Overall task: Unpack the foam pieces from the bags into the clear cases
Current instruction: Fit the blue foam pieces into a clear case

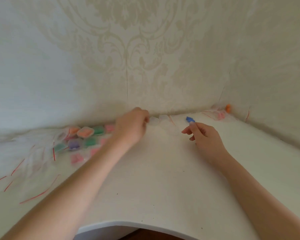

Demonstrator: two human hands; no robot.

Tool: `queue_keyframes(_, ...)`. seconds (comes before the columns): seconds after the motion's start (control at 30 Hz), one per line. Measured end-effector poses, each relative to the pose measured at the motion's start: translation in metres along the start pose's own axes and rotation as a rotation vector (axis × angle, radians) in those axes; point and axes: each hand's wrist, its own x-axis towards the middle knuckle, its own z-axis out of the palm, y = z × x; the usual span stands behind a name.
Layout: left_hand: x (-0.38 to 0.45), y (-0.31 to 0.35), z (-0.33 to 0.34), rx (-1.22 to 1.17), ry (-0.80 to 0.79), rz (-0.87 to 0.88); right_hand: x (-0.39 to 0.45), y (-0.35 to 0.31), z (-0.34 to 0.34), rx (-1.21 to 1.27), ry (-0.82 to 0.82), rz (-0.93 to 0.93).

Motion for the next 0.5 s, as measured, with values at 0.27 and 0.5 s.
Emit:
queue_keyframes(0.27, -0.040, 0.097, 0.049, -0.210, -0.099, 0.443, 0.038, 0.033, -0.008, -0.312, 0.180, 0.114)
queue_keyframes(0.5, -0.028, 0.076, 0.056, -0.280, 0.041, 0.337, 0.083, 0.039, 0.015, -0.662, 0.061, 0.052)
